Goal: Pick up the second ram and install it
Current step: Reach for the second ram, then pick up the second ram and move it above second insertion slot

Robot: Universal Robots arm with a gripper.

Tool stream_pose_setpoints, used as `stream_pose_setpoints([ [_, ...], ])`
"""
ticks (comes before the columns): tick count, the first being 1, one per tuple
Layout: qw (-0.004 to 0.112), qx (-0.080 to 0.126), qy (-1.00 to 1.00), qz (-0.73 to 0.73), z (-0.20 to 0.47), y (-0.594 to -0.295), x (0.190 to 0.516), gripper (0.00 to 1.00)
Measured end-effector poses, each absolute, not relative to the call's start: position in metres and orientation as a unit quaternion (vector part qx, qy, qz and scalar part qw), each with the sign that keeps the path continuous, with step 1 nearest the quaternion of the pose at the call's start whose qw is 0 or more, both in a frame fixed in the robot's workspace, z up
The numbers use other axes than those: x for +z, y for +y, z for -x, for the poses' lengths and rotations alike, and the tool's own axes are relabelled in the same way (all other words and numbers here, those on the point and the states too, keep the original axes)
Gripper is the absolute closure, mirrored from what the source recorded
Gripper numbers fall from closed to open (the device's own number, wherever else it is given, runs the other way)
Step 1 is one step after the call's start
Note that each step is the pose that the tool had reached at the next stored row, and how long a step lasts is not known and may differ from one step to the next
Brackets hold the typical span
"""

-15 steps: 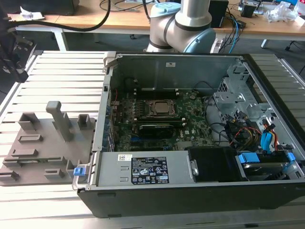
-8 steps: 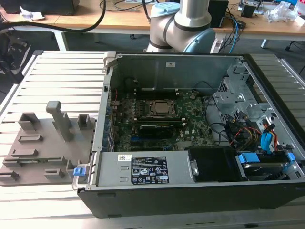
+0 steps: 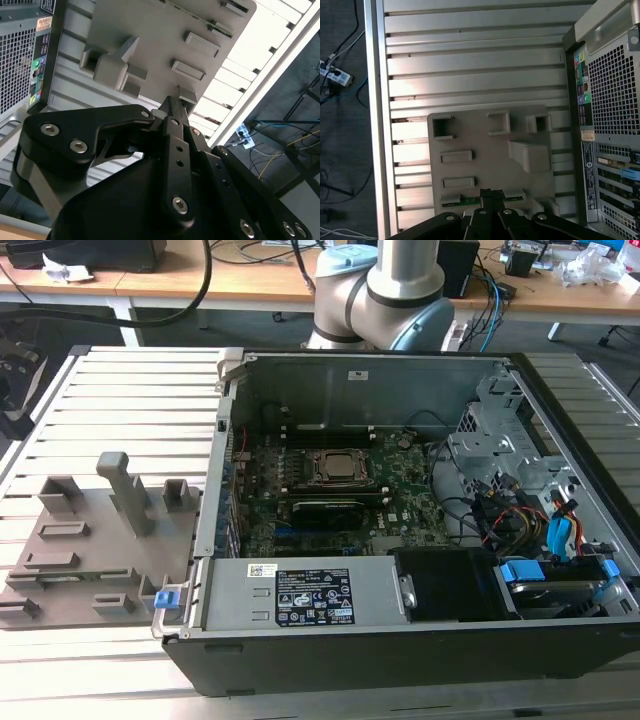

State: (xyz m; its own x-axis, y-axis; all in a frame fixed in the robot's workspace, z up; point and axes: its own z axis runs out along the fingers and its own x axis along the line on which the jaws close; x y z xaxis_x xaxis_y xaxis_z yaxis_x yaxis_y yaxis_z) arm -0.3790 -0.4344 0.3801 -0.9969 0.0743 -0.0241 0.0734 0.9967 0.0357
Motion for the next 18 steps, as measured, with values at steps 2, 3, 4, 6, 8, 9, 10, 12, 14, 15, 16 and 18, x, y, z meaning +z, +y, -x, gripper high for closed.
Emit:
stream_pose_setpoints([
  [2,0.013,0.017,0.999,-0.037,0.379,-0.4346,0.3801,0.89],
  [3,0.013,0.017,0.999,-0.037,0.379,-0.4347,0.3802,0.89],
  [4,0.013,0.017,0.999,-0.037,0.379,-0.4348,0.3801,0.89],
  [6,0.013,0.017,0.999,-0.037,0.379,-0.4348,0.3801,0.89],
  [8,0.013,0.017,0.999,-0.037,0.379,-0.4349,0.3802,0.89],
  [9,0.013,0.017,0.999,-0.037,0.379,-0.4349,0.3802,0.89],
  [10,0.013,0.017,0.999,-0.037,0.379,-0.4349,0.3801,0.89],
  [12,0.013,0.017,0.999,-0.037,0.379,-0.435,0.3801,0.89],
  [14,0.013,0.017,0.999,-0.036,0.379,-0.435,0.3802,0.89],
  [15,0.012,0.017,0.999,-0.029,0.379,-0.435,0.3802,0.89],
  [16,0.012,0.018,1.0,-0.012,0.379,-0.435,0.3802,0.89],
  [18,0.012,0.018,1.0,0.012,0.379,-0.435,0.3801,0.89],
])
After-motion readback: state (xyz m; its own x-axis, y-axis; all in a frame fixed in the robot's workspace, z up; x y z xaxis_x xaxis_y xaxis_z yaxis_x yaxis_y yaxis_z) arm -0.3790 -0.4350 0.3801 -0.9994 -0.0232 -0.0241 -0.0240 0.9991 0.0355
